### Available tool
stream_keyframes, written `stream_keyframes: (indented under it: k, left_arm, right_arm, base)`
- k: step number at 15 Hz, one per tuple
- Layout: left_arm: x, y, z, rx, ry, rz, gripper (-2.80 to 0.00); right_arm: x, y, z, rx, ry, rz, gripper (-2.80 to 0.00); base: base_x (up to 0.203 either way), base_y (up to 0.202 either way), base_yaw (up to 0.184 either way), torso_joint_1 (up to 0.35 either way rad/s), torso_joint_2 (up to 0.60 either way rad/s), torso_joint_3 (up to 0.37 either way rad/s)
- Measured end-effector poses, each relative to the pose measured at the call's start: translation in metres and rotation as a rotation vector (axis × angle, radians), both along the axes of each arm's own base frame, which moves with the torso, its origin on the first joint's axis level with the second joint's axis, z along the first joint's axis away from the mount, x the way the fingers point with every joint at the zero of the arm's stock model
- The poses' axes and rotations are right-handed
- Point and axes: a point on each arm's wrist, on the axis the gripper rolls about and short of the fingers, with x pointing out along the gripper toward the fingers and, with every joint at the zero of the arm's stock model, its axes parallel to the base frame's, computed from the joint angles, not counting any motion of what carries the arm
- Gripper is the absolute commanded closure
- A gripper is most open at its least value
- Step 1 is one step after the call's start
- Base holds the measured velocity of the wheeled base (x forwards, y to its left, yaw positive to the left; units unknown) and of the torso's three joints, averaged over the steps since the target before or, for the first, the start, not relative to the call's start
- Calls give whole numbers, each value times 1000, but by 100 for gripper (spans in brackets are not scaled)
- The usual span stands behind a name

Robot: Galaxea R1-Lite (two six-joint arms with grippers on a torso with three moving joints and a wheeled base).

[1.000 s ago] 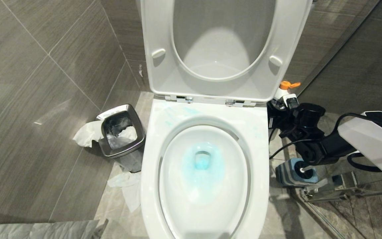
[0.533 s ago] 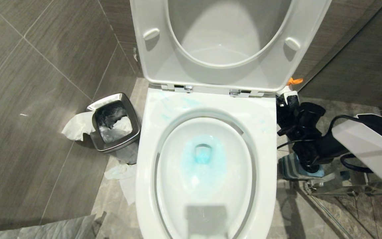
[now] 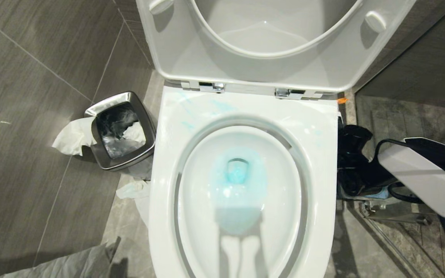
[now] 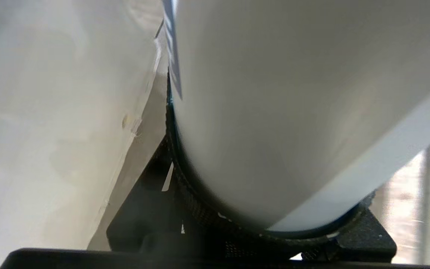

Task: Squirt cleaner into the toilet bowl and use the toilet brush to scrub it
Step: Place the cleaning agent on the floor

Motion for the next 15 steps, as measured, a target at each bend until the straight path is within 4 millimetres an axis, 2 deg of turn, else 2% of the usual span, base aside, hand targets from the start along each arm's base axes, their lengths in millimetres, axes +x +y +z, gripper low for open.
stream_keyframes:
  k: [5,15]
  left_arm:
    - [0,0,0,1,0,-1,0]
    - [0,0,0,-15,-1,0,0]
  right_arm:
    - [11,1,-6,5,-48,2,0]
    - [25,3,3,13,-118,9,0]
  base:
    - [0,0,0,4,2,-185]
    - [0,0,0,1,0,-11]
